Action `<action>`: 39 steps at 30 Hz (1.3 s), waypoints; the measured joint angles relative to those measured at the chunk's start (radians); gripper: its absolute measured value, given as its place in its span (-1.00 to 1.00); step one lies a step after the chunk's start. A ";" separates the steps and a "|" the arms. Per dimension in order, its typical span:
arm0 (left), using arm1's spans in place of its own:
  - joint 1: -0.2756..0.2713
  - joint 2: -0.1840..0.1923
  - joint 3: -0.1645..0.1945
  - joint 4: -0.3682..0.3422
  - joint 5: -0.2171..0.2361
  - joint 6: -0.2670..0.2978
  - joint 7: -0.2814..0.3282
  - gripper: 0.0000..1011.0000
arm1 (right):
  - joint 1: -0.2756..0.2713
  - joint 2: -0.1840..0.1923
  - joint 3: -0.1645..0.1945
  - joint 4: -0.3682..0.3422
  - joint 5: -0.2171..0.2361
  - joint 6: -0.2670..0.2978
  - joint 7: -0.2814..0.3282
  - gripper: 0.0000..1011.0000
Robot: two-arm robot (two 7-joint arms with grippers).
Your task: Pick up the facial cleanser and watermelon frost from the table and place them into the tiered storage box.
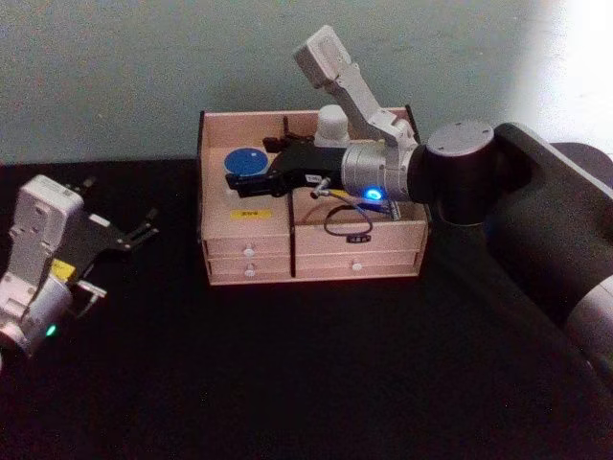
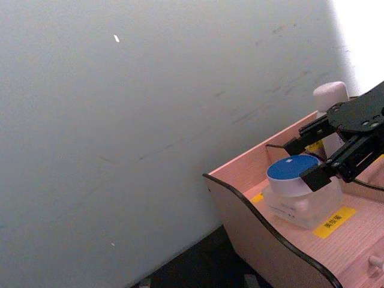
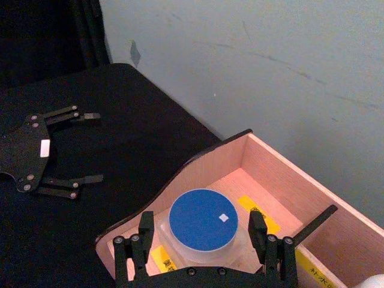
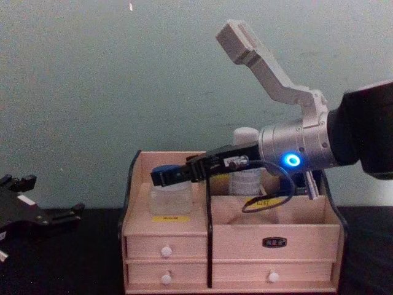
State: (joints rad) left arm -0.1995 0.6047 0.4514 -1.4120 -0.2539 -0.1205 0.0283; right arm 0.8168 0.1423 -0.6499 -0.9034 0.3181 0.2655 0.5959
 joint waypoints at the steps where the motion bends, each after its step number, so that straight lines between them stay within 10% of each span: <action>1: 0.000 0.000 0.000 0.000 0.000 0.000 0.000 0.98 | 0.000 0.000 0.000 0.000 0.000 0.000 0.000 0.98; 12: 0.000 0.000 0.000 0.000 0.000 0.000 0.000 0.98 | -0.010 0.006 0.010 -0.022 0.008 0.000 0.002 0.98; 39: 0.000 0.000 0.000 0.000 0.000 0.000 0.000 0.98 | -0.167 0.184 0.122 -0.414 0.113 -0.024 -0.082 0.98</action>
State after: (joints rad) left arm -0.1995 0.6047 0.4514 -1.4120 -0.2539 -0.1206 0.0283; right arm 0.6493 0.3260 -0.5274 -1.3170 0.4307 0.2414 0.5139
